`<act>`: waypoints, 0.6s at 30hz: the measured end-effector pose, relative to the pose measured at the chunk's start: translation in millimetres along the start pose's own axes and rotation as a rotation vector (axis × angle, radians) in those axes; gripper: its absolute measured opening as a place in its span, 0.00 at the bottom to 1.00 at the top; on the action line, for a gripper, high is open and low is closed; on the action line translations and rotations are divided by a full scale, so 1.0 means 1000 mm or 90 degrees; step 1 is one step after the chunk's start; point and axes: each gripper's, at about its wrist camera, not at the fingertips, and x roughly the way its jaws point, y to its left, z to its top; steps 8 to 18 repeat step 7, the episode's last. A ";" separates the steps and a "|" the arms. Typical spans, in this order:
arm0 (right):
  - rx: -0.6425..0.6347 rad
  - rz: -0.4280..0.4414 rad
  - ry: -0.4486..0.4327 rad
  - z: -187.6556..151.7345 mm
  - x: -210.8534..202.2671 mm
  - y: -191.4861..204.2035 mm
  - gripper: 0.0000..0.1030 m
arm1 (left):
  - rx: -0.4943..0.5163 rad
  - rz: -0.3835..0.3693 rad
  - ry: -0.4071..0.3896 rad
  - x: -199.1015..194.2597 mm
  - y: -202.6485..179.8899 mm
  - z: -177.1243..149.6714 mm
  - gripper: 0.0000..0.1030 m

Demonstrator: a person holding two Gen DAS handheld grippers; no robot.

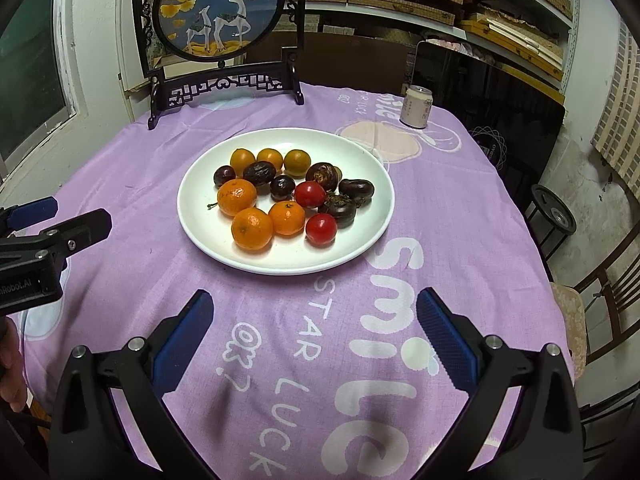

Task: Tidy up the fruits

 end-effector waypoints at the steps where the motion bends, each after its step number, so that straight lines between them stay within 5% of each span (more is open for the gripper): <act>1: 0.000 0.000 0.000 0.000 0.000 0.000 0.99 | 0.000 0.002 0.004 0.000 0.000 0.000 0.98; 18: 0.001 0.000 0.001 0.000 0.000 -0.001 0.99 | -0.012 -0.001 0.019 0.004 0.001 -0.001 0.98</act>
